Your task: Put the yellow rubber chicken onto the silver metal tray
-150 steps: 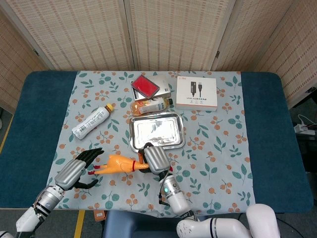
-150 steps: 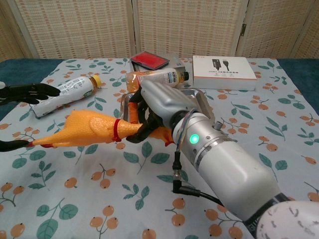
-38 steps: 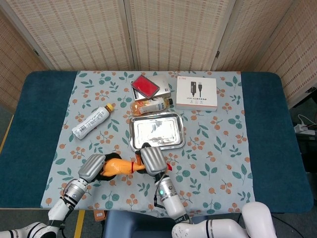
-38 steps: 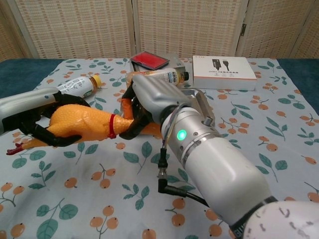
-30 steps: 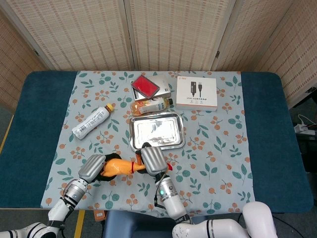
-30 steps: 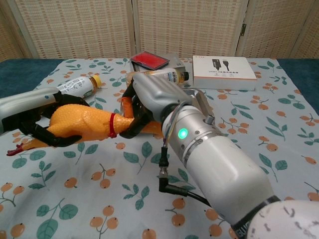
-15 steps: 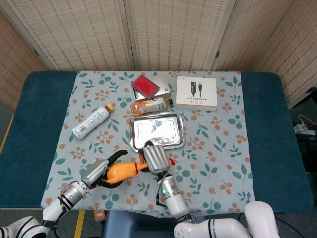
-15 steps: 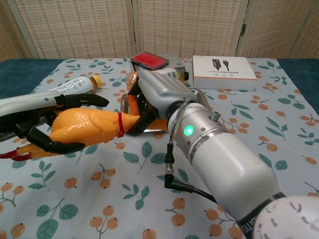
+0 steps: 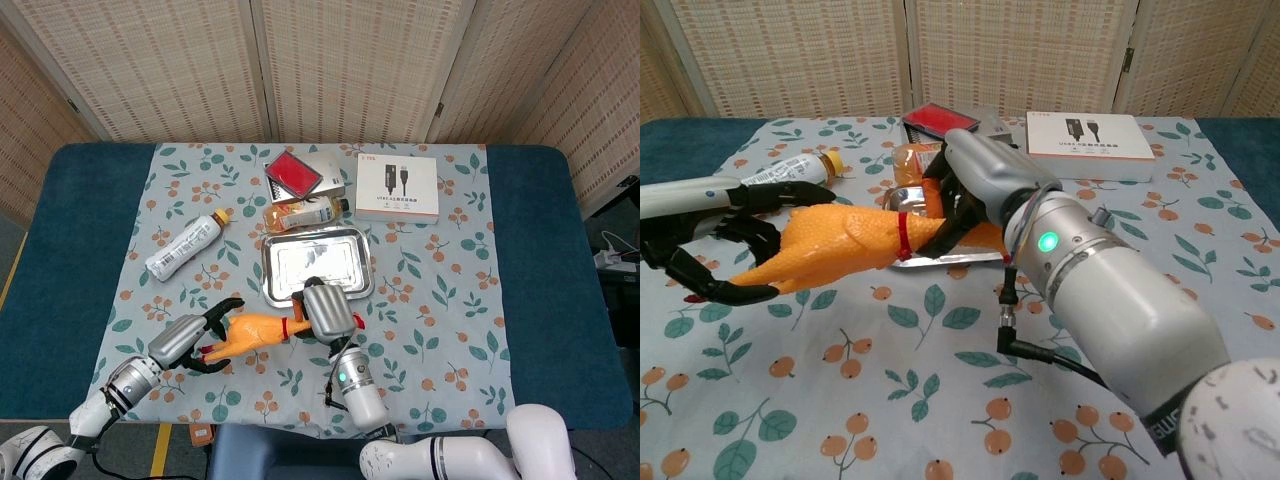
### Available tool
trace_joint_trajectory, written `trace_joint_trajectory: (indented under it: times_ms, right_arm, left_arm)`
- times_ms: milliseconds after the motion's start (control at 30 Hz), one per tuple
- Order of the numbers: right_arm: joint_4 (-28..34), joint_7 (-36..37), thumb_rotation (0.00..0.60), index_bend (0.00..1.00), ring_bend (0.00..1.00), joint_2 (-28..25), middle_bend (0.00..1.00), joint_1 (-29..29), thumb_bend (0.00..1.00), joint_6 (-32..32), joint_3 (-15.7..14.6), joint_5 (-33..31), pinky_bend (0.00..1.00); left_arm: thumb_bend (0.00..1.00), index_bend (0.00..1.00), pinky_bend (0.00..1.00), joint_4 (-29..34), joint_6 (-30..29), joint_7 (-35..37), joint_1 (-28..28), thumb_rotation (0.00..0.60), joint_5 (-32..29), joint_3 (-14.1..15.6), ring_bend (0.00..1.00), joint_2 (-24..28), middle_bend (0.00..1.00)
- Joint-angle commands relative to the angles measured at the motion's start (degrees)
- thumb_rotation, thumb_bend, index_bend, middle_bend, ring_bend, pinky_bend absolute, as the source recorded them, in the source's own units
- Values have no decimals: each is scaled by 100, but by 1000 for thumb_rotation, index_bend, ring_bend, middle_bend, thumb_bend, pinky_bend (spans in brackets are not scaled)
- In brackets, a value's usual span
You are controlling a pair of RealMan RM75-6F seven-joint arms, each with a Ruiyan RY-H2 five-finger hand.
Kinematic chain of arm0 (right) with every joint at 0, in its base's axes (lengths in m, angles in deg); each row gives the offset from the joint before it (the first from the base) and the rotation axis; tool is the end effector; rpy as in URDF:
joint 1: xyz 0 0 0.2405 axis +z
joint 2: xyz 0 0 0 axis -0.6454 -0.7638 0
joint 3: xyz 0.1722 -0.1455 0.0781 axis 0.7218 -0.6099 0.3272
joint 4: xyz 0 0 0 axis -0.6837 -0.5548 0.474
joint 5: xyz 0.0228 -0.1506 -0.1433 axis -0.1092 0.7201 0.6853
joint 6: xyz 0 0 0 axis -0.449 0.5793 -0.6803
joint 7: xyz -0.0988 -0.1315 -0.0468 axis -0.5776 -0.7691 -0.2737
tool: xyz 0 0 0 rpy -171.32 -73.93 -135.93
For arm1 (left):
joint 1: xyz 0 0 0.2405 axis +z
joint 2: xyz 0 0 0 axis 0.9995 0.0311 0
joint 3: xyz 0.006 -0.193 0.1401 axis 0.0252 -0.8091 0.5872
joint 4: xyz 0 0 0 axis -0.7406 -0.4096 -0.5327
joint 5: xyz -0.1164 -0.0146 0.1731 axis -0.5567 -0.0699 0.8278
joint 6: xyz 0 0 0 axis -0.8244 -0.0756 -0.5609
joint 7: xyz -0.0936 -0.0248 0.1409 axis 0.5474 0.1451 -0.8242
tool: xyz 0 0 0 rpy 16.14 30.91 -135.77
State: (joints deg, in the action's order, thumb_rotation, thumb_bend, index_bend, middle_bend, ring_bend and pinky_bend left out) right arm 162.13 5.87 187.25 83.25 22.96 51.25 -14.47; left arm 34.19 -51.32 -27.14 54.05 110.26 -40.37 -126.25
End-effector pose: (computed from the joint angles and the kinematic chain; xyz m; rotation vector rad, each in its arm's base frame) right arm -0.0028 -0.3038 -0.0861 1.6258 -1.2047 1.1997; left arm -0.1784 0.2867 0.0169 -1.9057 -1.5277 -1.1585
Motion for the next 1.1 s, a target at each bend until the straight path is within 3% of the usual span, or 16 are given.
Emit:
trace_joint_trajectory:
  times_ms: [33,267,567,833,967,1100]
  right_arm:
    - [84,20,600,966,883,-187,788,-53,183,-7,70,-63,1000]
    - [-360,213,600,966,883,-350,788,0,183,-110,211,-125,1000]
    - [-2395,837,600,966,883,233,788,556,183,-668,598,-323,1000]
    - [-4119,1672,600,966,869,857,788,1098,183,-1021,767,-80,1000]
    - [-4770,1889,600,941,816,1071,788,1314,183,-1174,781,18,1000]
    - [-5241,2132,600,813,689,1188,747,1466,180,-1297,749,163,973]
  left_arm:
    - [303,0,0,-393,-33,-206,69,600,-341,-103,0,31,0]
    - [306,0,0,-663,-408,-323,237,600,-463,-232,0,158,0]
    - [309,0,0,-568,-628,-316,343,600,-249,-151,0,329,0]
    - [314,0,0,-761,-492,-508,265,600,-429,-264,0,206,0]
    - [315,0,0,-884,-383,-479,231,600,-523,-293,0,148,0]
    - [315,0,0,-973,-349,-415,215,600,-572,-332,0,105,0]
